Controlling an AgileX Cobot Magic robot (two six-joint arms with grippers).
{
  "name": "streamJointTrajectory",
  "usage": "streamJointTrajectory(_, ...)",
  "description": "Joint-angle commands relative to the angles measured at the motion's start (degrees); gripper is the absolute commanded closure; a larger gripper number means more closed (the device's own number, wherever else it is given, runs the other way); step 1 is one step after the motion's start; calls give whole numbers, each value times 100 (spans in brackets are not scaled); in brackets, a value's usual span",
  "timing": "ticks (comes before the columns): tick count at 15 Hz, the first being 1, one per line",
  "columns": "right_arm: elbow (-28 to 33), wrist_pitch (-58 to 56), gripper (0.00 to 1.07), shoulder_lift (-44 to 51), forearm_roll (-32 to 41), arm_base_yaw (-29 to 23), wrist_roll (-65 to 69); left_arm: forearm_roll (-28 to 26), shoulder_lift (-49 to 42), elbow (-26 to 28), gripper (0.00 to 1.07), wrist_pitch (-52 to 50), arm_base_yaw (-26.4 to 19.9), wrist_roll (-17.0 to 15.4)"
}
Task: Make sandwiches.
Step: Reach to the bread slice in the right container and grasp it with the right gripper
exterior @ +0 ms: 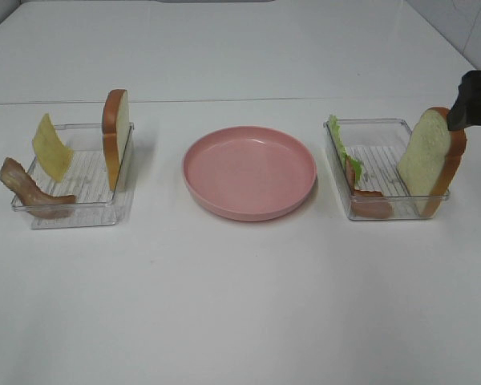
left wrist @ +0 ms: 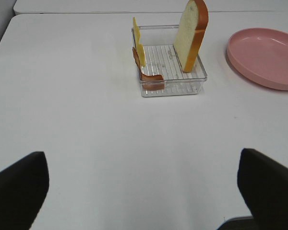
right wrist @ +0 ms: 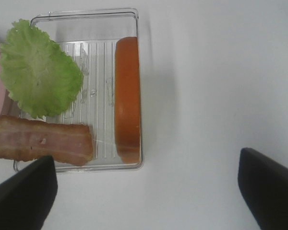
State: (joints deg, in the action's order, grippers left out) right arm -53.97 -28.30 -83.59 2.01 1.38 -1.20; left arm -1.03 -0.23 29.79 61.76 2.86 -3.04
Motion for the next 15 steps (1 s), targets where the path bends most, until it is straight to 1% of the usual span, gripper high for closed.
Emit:
streamJointTrajectory(1,-487,-378,9,-384,0,23,-206,-46,-103,-11,6,-29,-6,6)
streamJointTrajectory(2,-877,-590,9,-705,0,23,-258,-46,-103,-11,6,-29,-6,6)
streamJointTrajectory(4,-1146,-619,9,-980,11,23,-292,-46,-103,-11,6,-29,-6,6)
streamJointTrajectory(6,-1444,-636,9,-1455,17,17,-315,-46,-103,-11,6,-29,-6,6)
streamJointTrajectory(11,-1776,-619,9,-2177,23,17,-332,-46,-103,-11,6,-29,-6,6)
streamJointTrajectory(14,-1776,-567,9,-2412,23,17,-332,-46,-103,-11,6,-29,-6,6)
streamJointTrajectory(15,-1776,-561,12,-2527,23,17,-332,-46,-103,-11,6,-29,-6,6)
